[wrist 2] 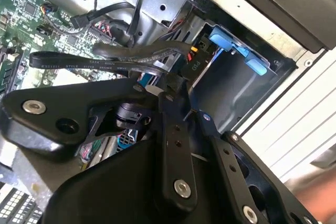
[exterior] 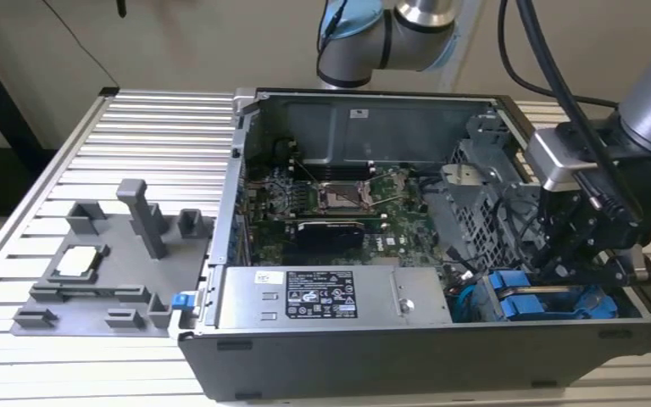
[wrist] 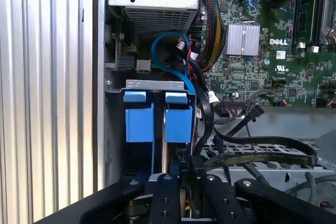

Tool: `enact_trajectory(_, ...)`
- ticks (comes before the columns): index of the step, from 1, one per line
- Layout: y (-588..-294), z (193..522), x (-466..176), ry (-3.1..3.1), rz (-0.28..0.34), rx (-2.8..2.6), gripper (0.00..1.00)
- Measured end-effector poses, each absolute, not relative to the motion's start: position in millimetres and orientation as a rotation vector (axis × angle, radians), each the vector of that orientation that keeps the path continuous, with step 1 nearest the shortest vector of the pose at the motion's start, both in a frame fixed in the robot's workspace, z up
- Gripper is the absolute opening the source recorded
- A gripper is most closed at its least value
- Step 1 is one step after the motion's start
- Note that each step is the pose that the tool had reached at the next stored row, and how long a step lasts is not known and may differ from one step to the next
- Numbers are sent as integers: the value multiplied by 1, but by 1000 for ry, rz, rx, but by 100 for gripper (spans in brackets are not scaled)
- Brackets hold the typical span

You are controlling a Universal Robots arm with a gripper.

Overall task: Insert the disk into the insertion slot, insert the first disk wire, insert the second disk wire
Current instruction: 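Insert the second disk wire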

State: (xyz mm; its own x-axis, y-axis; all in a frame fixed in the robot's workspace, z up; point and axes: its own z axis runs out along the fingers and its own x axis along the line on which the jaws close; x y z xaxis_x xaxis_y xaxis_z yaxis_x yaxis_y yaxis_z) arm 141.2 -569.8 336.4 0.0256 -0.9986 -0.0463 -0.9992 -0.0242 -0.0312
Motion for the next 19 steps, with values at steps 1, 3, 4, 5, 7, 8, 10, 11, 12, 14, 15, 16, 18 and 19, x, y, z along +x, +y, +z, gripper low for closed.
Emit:
enact_trajectory(1, -570, 337, 141, 2156, 17, -2210, 24)
enact_trajectory(3, -570, 337, 141, 2156, 17, -2210, 24)
enact_trajectory(4, -570, 338, 141, 2156, 18, -2210, 24)
enact_trajectory(5, -570, 338, 141, 2156, 18, -2210, 24)
enact_trajectory(7, -570, 339, 141, 2156, 18, -2210, 24)
enact_trajectory(8, -570, 339, 141, 2156, 18, -2210, 24)
enact_trajectory(10, -570, 339, 141, 2156, 18, -2210, 24)
enact_trajectory(11, -570, 340, 141, 2156, 18, -2210, 24)
enact_trajectory(12, -570, 341, 141, 2156, 18, -2211, 24)
enact_trajectory(14, -570, 343, 141, 2156, 18, -2210, 24)
enact_trajectory(15, -570, 344, 141, 2156, 18, -2210, 24)
enact_trajectory(16, -570, 345, 141, 2156, 18, -2210, 24)
enact_trajectory(18, -570, 345, 141, 2156, 19, -2210, 24)
enact_trajectory(19, -570, 345, 141, 2156, 19, -2210, 24)
